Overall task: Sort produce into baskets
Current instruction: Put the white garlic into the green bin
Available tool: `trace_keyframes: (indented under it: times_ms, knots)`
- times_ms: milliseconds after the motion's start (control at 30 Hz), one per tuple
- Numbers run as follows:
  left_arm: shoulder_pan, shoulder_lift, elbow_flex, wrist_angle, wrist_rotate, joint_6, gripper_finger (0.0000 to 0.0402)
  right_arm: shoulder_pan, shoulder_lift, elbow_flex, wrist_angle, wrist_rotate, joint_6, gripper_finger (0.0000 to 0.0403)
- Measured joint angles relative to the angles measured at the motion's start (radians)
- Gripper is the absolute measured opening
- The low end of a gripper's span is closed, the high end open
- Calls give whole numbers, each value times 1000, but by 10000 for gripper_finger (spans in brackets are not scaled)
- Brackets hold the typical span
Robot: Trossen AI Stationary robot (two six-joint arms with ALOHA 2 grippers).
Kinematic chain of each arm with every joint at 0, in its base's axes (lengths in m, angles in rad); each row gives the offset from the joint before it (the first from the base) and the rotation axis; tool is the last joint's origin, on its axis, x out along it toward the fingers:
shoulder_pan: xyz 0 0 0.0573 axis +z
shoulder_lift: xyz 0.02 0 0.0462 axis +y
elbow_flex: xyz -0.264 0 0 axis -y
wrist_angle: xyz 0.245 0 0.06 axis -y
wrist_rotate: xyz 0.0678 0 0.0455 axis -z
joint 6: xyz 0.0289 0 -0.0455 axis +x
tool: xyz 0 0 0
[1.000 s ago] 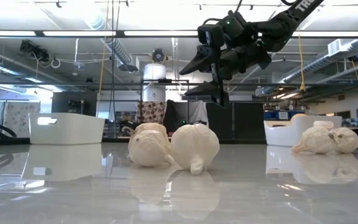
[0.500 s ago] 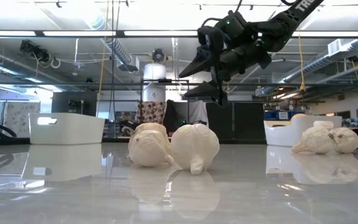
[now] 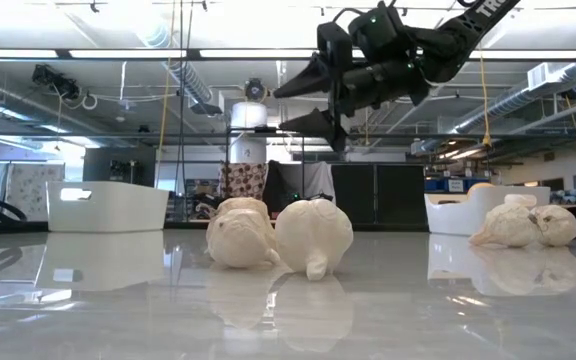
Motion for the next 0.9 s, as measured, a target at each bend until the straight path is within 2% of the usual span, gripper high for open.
trace_keyframes:
  times_ms: [200, 367, 533, 700, 767, 900]
  knots:
    - [27, -1, 7, 10, 72, 11, 344, 0, 0, 0, 69, 4, 25, 252]
    - [52, -28, 33, -9, 53, 48, 309, -23, 0, 0, 33, 27, 98, 240]
    - [75, -83, 101, -191, -102, 81, 284, -63, 0, 0, 15, 21, 114, 239]
    - [114, -151, 192, -418, -224, 129, 278, -102, 0, 0, 1, -19, 124, 239]
    - [137, -174, 222, -469, -274, 194, 278, -116, 0, 0, -20, -31, 140, 238]
    - [192, -203, 251, -506, -444, 364, 278, -132, 0, 0, -84, -36, 147, 238]
